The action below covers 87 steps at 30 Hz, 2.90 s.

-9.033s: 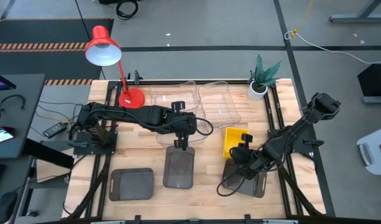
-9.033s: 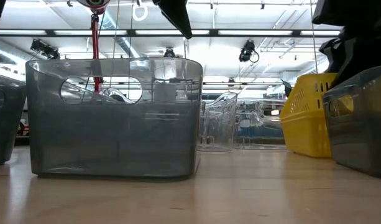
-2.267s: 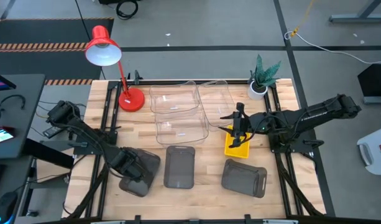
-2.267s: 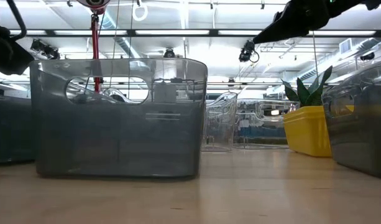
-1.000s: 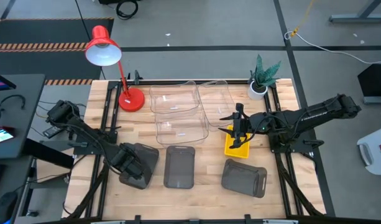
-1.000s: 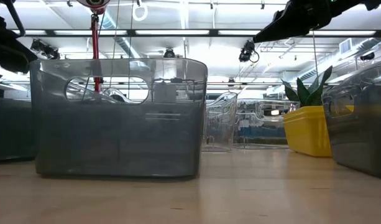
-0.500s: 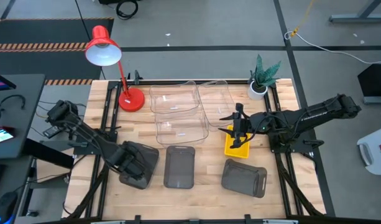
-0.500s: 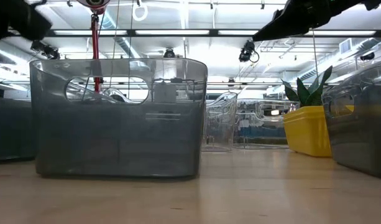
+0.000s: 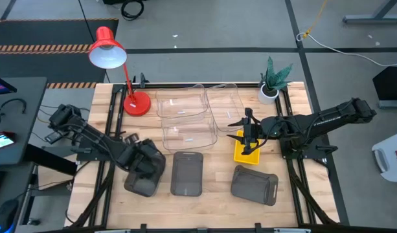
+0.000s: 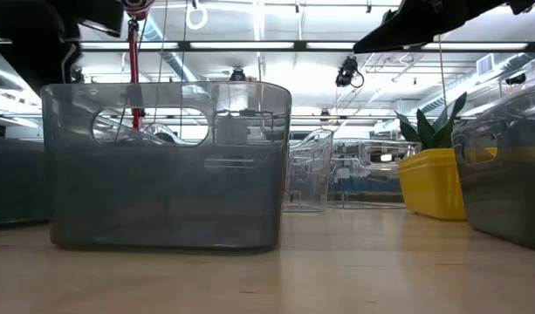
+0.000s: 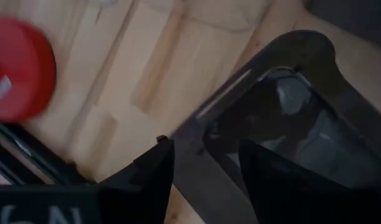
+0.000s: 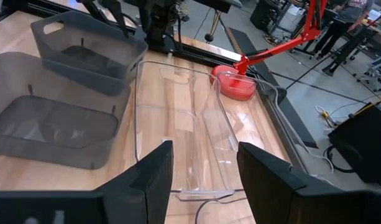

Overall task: Stack baskets by color
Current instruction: Adjust the left black bin, then stack the middle black bin on top of the left black bin

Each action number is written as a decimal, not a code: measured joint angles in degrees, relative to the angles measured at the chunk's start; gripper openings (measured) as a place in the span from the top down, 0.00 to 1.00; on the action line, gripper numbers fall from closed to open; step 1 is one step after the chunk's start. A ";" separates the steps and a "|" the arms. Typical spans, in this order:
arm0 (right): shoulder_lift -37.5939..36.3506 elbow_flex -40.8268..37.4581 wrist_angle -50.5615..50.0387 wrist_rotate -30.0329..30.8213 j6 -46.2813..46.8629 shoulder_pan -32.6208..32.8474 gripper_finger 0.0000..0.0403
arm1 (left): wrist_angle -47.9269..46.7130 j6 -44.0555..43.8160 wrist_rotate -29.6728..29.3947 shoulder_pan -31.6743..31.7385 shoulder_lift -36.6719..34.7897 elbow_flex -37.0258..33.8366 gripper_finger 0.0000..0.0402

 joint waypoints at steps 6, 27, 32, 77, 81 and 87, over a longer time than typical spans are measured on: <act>0.00 0.00 -0.04 -0.21 0.24 0.00 0.55 | 2.16 9.52 -0.60 5.12 0.00 -3.16 0.57; 0.00 0.00 -0.11 -1.55 0.00 0.00 0.55 | -6.29 6.49 11.49 13.60 0.00 -9.84 0.57; 0.00 0.00 -0.11 -1.55 -0.11 0.00 0.55 | -8.22 6.43 11.85 13.61 0.00 -9.60 0.57; 0.00 0.00 -0.42 -3.02 0.26 0.07 0.55 | 32.45 26.45 22.14 0.16 30.82 29.73 0.57; 0.00 0.00 -0.43 -3.03 0.27 0.07 0.55 | 30.58 26.53 20.74 0.06 32.33 29.77 0.57; 0.00 0.00 -0.53 -3.10 0.48 0.07 0.55 | 27.78 26.69 18.90 -0.12 33.11 29.71 0.57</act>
